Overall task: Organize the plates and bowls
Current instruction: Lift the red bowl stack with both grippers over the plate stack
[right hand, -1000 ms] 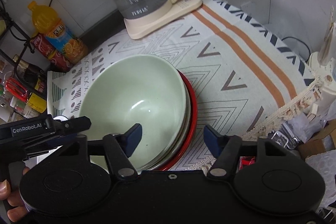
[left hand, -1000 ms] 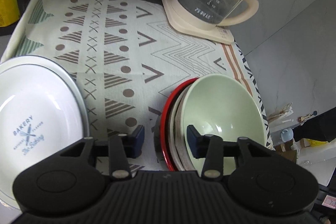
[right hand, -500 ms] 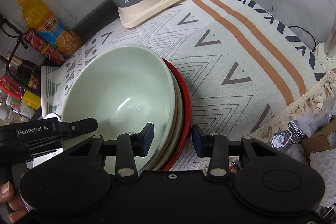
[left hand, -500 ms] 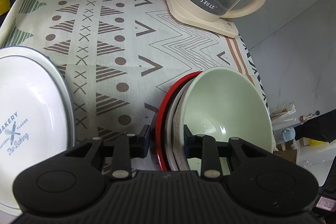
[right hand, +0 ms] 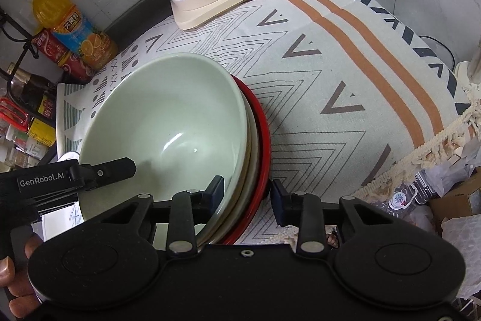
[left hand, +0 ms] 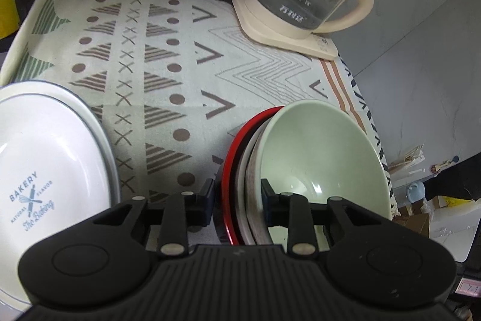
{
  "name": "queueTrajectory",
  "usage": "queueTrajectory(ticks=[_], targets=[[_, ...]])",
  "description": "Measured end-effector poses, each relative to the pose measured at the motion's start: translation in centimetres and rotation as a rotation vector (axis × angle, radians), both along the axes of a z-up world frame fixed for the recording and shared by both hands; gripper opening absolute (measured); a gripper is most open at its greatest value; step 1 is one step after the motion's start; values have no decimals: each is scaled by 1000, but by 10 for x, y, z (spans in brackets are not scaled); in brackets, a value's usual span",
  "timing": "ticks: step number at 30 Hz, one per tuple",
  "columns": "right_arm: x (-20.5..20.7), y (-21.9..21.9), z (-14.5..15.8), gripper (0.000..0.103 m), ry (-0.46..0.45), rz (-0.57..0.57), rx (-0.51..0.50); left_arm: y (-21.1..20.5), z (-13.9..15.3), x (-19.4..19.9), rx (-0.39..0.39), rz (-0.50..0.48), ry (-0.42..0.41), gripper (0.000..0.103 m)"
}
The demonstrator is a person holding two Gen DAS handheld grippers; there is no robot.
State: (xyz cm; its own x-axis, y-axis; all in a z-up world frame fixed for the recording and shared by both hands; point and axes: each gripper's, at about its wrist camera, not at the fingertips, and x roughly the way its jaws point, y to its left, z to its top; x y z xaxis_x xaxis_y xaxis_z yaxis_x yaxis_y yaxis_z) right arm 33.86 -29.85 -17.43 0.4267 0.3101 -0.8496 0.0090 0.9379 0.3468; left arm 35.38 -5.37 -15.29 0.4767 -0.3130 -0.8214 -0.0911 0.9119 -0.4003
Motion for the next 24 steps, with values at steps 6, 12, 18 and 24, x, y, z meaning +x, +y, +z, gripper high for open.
queueTrajectory(ticks=[6, 12, 18, 24], targets=[[-2, 8, 13, 33, -33, 18, 3, 10, 14, -3, -5, 18, -38, 29], [-1, 18, 31, 33, -73, 36, 7, 24, 30, -8, -9, 45, -79, 29], [0, 35, 48, 33, -112, 70, 14, 44, 46, -17, -11, 87, -109, 29], [-1, 54, 61, 33, -146, 113, 19, 64, 54, -26, -7, 127, -129, 29]])
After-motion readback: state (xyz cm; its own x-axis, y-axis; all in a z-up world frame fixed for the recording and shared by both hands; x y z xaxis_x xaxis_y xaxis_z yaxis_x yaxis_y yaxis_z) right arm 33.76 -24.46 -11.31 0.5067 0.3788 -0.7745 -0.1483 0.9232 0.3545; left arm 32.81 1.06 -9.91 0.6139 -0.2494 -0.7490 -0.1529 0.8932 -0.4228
